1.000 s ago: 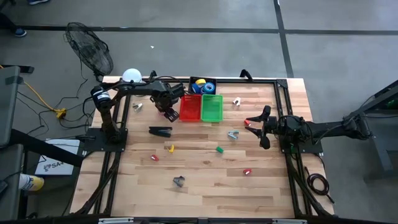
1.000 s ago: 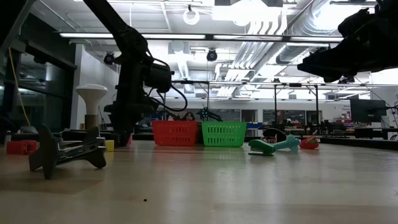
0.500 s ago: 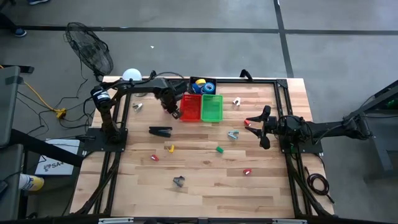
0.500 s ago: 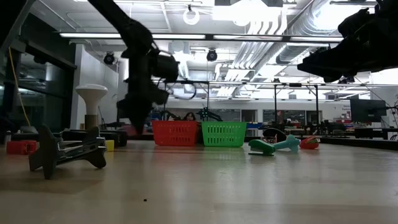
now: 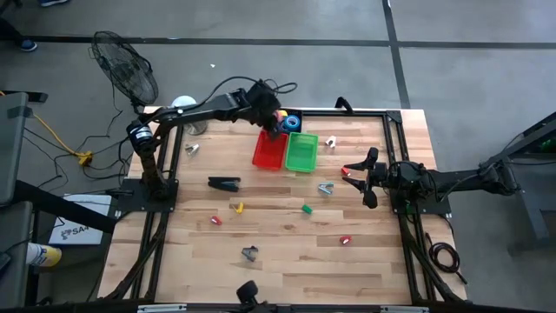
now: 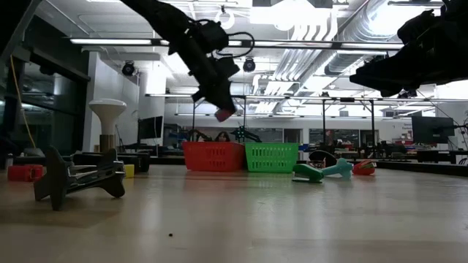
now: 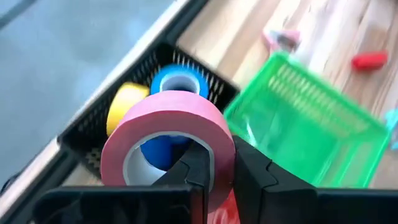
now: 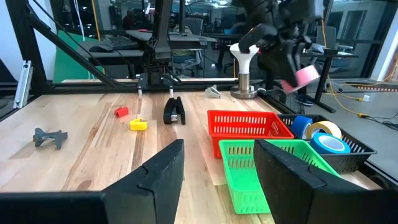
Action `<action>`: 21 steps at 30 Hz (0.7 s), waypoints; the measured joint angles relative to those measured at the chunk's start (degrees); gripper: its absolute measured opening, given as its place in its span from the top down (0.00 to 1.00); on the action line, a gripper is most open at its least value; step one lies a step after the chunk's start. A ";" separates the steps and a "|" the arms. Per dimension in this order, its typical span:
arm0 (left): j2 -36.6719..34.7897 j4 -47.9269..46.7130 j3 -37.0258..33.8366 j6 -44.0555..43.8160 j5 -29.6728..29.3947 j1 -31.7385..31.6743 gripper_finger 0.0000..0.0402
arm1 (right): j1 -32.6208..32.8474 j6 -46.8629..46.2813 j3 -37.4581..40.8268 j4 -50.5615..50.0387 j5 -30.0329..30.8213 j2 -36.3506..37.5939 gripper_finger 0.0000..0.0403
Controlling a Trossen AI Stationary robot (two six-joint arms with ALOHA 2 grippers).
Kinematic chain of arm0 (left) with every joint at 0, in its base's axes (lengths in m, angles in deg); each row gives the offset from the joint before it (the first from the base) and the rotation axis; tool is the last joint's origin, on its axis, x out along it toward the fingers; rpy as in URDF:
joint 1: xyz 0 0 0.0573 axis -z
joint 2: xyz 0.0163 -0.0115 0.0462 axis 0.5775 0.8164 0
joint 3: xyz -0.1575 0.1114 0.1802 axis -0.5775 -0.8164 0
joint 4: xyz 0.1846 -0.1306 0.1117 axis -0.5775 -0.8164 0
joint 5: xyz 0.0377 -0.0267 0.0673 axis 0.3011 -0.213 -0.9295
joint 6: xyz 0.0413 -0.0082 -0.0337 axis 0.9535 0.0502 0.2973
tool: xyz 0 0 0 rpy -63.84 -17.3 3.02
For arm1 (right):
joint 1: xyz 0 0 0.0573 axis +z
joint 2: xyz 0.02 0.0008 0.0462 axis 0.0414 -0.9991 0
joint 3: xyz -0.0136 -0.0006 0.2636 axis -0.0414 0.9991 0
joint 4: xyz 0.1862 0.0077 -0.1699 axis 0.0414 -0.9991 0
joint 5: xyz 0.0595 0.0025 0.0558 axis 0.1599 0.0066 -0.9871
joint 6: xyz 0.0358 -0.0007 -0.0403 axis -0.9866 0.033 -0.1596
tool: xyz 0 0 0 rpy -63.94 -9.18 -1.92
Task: Pick and place Stapler, Stapler remover, tape
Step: Put the pink tape into the black bin
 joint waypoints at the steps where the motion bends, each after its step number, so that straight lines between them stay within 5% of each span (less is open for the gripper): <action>1: 0.00 1.30 0.00 -0.72 0.00 0.00 0.91 | 0.00 0.00 0.00 0.01 0.00 0.00 0.54; 21: 10.82 27.79 -0.58 -22.50 11.59 -3.12 0.91 | 0.00 0.01 0.01 -0.01 -0.01 0.00 0.54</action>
